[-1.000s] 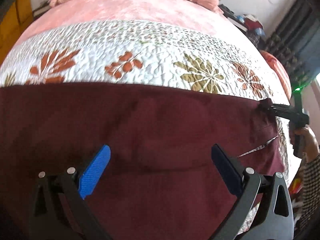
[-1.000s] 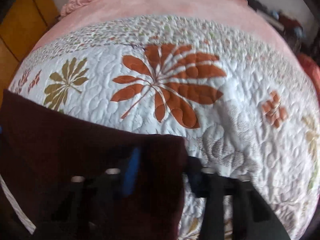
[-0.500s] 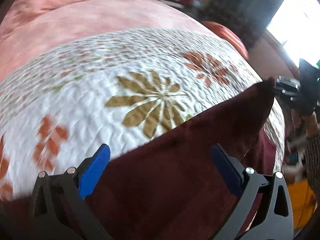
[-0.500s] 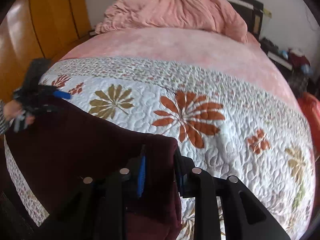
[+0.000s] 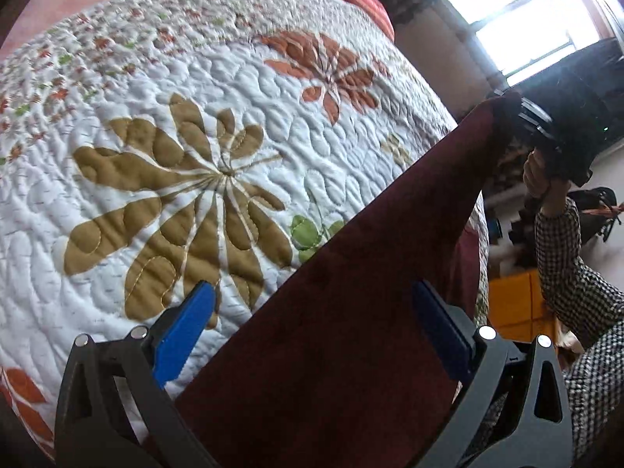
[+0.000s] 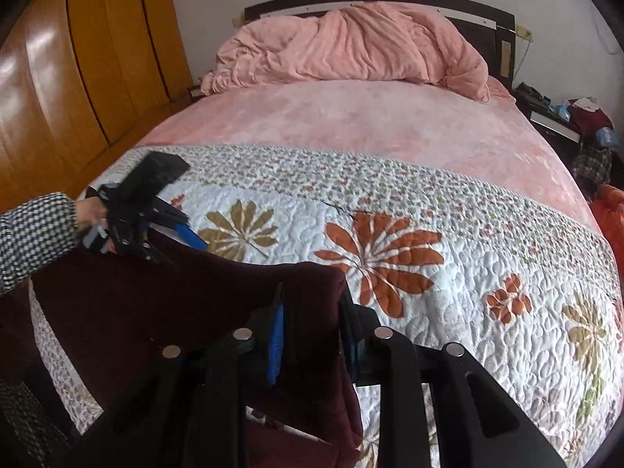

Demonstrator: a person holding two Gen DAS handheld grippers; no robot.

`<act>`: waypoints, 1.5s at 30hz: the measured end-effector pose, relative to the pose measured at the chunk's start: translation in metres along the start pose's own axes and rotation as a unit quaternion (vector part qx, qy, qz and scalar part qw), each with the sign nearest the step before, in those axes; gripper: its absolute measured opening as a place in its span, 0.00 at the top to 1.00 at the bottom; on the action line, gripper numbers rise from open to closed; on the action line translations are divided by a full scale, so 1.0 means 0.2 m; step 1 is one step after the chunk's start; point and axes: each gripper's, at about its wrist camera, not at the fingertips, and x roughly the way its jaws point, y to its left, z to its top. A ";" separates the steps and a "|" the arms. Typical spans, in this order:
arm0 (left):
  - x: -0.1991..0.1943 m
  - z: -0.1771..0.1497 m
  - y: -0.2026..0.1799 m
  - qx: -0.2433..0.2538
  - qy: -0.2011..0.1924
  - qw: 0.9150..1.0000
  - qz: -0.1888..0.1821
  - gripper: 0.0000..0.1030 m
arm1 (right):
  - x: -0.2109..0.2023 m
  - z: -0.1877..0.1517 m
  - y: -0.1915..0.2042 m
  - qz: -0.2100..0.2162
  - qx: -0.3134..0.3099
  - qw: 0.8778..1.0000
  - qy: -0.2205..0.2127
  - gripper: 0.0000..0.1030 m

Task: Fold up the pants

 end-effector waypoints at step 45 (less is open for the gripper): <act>0.18 -0.98 -1.17 0.074 -0.151 0.908 0.383 0.89 | -0.24 -0.80 0.14 -0.051 0.105 0.993 -0.029 0.76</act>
